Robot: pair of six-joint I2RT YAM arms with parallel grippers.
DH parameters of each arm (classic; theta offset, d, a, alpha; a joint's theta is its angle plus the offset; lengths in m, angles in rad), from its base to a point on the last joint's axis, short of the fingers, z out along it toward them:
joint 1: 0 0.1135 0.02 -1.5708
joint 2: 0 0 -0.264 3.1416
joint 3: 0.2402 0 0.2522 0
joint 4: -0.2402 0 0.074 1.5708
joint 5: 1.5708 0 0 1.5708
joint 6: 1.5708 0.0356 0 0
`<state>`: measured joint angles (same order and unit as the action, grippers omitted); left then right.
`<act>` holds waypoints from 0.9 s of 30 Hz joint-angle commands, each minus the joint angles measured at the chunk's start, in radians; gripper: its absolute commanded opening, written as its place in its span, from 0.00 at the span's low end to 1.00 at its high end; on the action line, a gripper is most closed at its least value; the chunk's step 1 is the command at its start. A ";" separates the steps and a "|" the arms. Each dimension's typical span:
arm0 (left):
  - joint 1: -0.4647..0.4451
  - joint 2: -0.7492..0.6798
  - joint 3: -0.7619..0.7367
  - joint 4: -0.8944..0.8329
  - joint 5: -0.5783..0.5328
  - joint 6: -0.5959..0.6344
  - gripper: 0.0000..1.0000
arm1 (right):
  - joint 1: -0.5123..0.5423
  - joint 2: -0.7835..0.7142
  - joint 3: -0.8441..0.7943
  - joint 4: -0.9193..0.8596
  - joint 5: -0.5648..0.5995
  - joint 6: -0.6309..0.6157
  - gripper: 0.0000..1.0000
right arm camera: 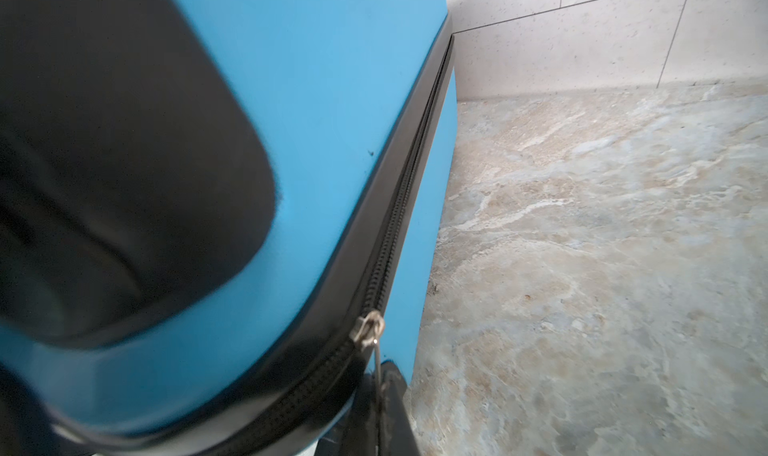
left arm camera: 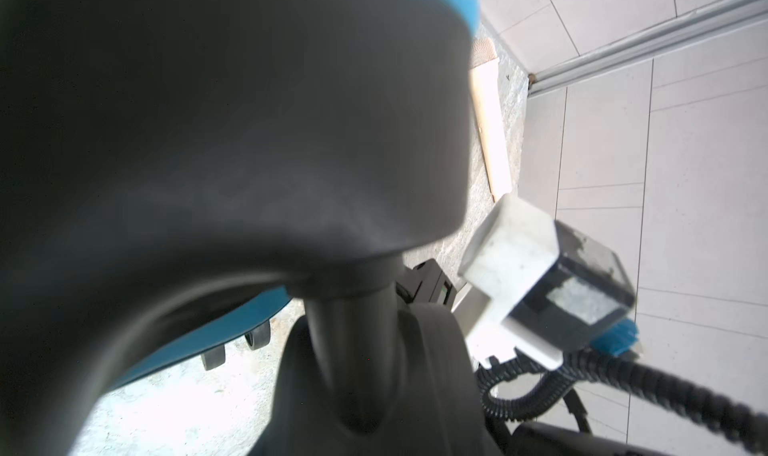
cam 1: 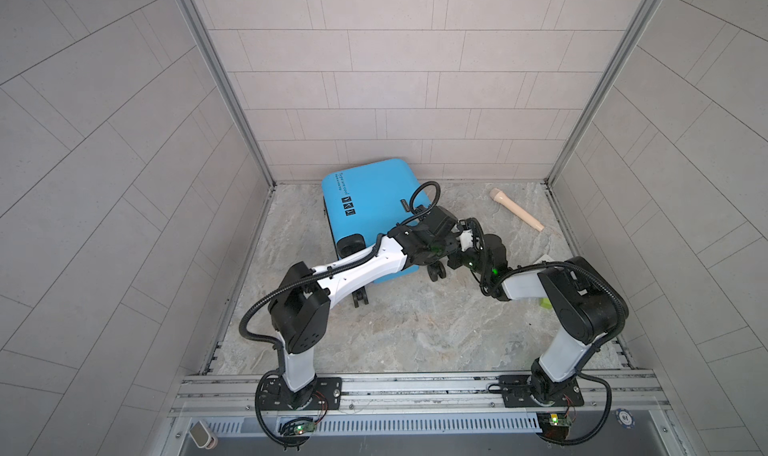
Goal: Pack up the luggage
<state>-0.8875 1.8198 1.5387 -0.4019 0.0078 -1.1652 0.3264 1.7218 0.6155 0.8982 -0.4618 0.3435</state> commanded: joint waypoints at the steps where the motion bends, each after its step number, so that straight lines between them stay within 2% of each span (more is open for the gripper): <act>1: -0.033 -0.088 -0.024 -0.063 0.070 0.152 0.00 | -0.021 -0.037 0.049 -0.039 0.095 -0.003 0.00; 12: -0.081 -0.220 -0.115 -0.201 0.161 0.214 0.00 | -0.021 -0.091 0.069 -0.146 0.146 -0.052 0.00; 21: -0.126 -0.373 -0.236 -0.290 0.166 0.229 0.00 | -0.022 -0.107 0.107 -0.219 0.199 -0.077 0.00; 27: -0.134 -0.479 -0.280 -0.396 0.133 0.261 0.00 | -0.063 -0.045 0.203 -0.277 0.251 -0.064 0.00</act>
<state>-1.0073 1.4414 1.2610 -0.6918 0.1371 -0.9314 0.3225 1.6638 0.7452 0.5728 -0.3485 0.2699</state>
